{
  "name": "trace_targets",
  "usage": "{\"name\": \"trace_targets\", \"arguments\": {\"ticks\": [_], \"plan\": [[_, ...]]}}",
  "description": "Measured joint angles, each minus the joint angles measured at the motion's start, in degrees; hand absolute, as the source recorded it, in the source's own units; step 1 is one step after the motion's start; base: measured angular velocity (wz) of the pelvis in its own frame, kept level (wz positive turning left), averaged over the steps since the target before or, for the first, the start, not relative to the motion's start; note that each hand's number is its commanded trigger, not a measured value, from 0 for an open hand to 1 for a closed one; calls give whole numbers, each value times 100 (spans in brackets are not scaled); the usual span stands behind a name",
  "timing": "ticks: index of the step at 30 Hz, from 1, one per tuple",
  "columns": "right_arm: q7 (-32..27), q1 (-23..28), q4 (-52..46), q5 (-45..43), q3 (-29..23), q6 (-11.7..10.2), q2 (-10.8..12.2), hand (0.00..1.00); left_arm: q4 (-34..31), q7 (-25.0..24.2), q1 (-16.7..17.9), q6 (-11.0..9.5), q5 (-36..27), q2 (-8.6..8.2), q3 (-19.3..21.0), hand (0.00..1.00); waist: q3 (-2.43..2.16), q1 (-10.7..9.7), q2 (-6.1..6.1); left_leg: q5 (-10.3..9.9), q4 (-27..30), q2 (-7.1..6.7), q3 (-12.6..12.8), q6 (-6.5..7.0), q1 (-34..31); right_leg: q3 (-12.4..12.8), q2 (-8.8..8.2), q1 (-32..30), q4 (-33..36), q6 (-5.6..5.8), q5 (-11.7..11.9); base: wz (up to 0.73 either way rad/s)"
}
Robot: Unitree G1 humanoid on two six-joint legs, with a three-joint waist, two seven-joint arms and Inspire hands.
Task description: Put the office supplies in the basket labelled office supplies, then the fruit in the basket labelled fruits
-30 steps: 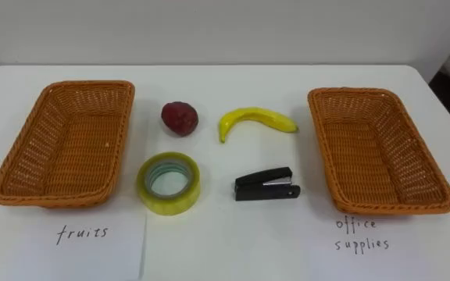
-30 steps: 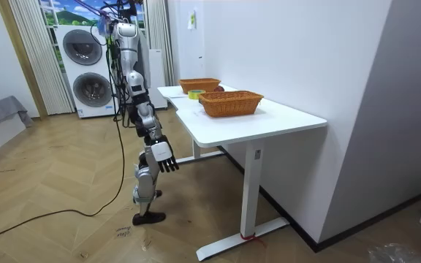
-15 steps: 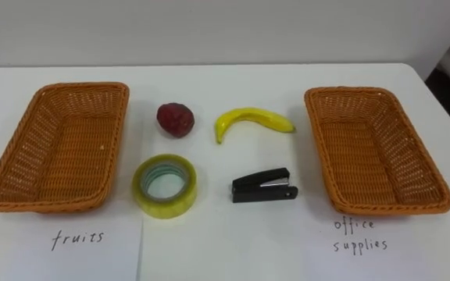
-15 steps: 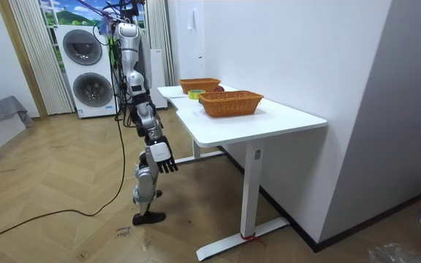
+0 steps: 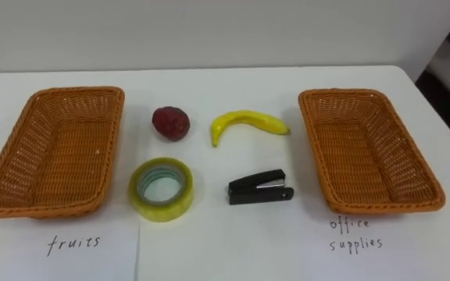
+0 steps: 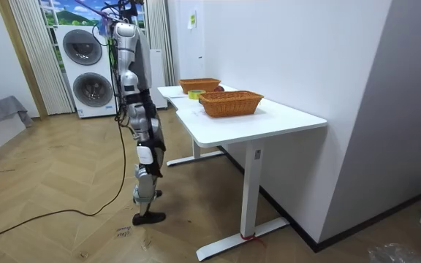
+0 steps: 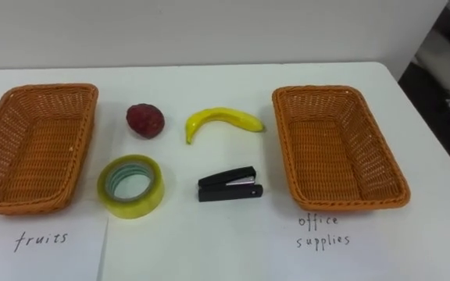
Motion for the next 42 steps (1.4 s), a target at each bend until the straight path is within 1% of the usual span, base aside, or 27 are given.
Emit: {"name": "trace_targets", "arguments": {"ticks": [1,3,4,5,7,10,11,12,16,18,19,20,21,22,23,24,25,26,28,30,31,33,35,36,40,42], "plan": [[-30,22,3,71,-84,25,-2,0,1,13,18,6,-11,0,11,0,-1,-38,0,0,0,0,-1,0,0,-1,-1,-1,-4,0,-1,0],[-123,140,22,485,-472,65,-3,0,-5,19,39,19,-3,1,114,0,-7,-107,-12,-1,0,0,1,1,5,4,-4,-7,7,0,-2,0],[-153,168,18,577,-569,82,-5,0,-20,20,41,19,-2,2,153,0,-10,-128,-23,-1,0,0,2,1,7,11,-4,-9,10,0,-2,0],[-226,194,18,667,-800,105,-5,0,-25,21,46,19,15,6,248,0,-12,-184,-33,-1,0,0,2,1,10,21,-3,-10,14,0,-2,-6],[-380,241,-60,813,-1083,100,-8,0,-70,26,46,26,25,11,332,0,-16,-212,-48,-1,0,0,8,1,10,75,4,-34,24,0,-2,-12],[-750,268,-172,1099,-1584,98,-13,0,-210,63,100,35,12,27,373,0,-39,-297,-89,-1,-1,1,38,1,17,126,9,-61,57,4,0,-9],[-951,233,-294,1136,-1816,100,-13,0,-284,100,129,37,-5,29,383,0,-46,-361,-106,-1,-1,1,61,2,22,135,9,-66,70,4,0,-7],[-1187,204,-523,1127,-2011,95,-17,0,-291,140,127,37,-12,35,380,0,-46,-383,-119,-1,0,2,90,2,33,140,8,-91,111,6,-1,-11],[-1952,129,-1269,1070,-2432,16,-32,0,-286,150,83,32,-16,70,370,0,-41,-481,-153,-1,1,3,149,2,59,176,6,-107,142,8,-1,-7],[-2525,149,-2121,1063,-2472,-52,-39,0,-314,150,107,27,34,121,369,0,-40,-509,-184,-1,2,3,168,2,54,214,7,-126,151,11,-2,-7],[-2688,150,-2355,1038,-2474,-94,-44,0,-360,150,115,27,35,128,363,0,-40,-508,-185,-1,4,3,166,2,47,235,9,-140,156,13,0,-10],[-3004,133,-2792,809,-2488,-197,-49,0,-423,150,162,-3,37,131,358,0,-40,-508,-181,-1,10,3,166,2,17,284,13,-193,198,17,-3,-9],[-3287,62,-3122,448,-2484,-348,-60,0,-425,151,149,-33,37,137,349,0,-35,-513,-174,-1,11,0,158,2,-5,292,34,-225,208,23,-1,-7],[-3449,36,-3301,265,-2480,-399,-61,0,-425,151,146,-39,33,147,327,0,-36,-520,-171,-1,12,0,162,3,-16,290,41,-239,212,27,3,0],[-3742,32,-3693,-50,-2452,-461,-59,0,-429,151,144,-50,32,185,218,0,-32,-504,-163,-1,12,0,179,3,-37,294,41,-265,222,29,5,-5],[-4049,22,-4140,-402,-2379,-504,-60,0,-450,154,160,-69,33,201,137,0,-31,-446,-141,-1,10,2,242,4,-54,306,47,-303,236,29,6,-11],[-4196,21,-4364,-573,-2336,-534,-62,0,-452,156,158,-78,33,207,103,0,-28,-407,-132,-1,11,4,270,4,-62,314,45,-326,244,29,6,-13],[-4471,22,-4825,-864,-2256,-583,-65,0,-451,158,141,-88,31,212,76,0,-24,-384,-114,0,10,3,277,5,-93,319,44,-363,245,30,6,-7],[-4795,-7,-5363,-1306,-2226,-614,-70,0,-453,167,136,-102,37,220,75,0,-23,-379,-117,0,-2,3,277,5,-136,303,45,-408,242,31,7,3],[-5229,-61,-6123,-1957,-2206,-675,-73,0,-444,170,166,-103,35,220,55,0,-25,-361,-128,0,-2,2,278,6,-168,295,48,-424,236,31,7,2],[-5330,-77,-6339,-2094,-2188,-706,-76,0,-440,174,169,-103,35,226,14,0,-24,-338,-126,0,-2,2,278,6,-177,293,49,-425,237,31,7,0],[-5622,-209,-6932,-2604,-2078,-894,-157,0,-383,176,171,-108,41,226,-53,0,3,-321,-104,0,-3,3,280,6,-186,294,52,-424,236,30,12,0],[-5695,-318,-7192,-2914,-2008,-972,-224,0,-348,178,126,-135,65,227,-55,0,5,-263,-89,0,-3,5,283,5,-187,295,54,-424,222,29,12,-3],[-5720,-405,-7326,-3112,-1944,-983,-260,0,-293,180,92,-190,79,228,-63,0,12,-210,-105,0,-3,5,288,6,-186,293,54,-434,230,30,12,-7],[-5720,-675,-8016,-3661,-1660,-979,-305,0,-270,177,54,-222,90,207,-191,0,11,-110,-110,0,-8,12,274,6,-196,247,54,-501,294,30,12,-11],[-5560,-826,-8423,-3906,-1389,-979,-458,0,-246,178,14,-224,94,213,-296,0,13,-50,-149,0,-9,13,263,6,-188,131,48,-498,305,29,13,-4]]}}
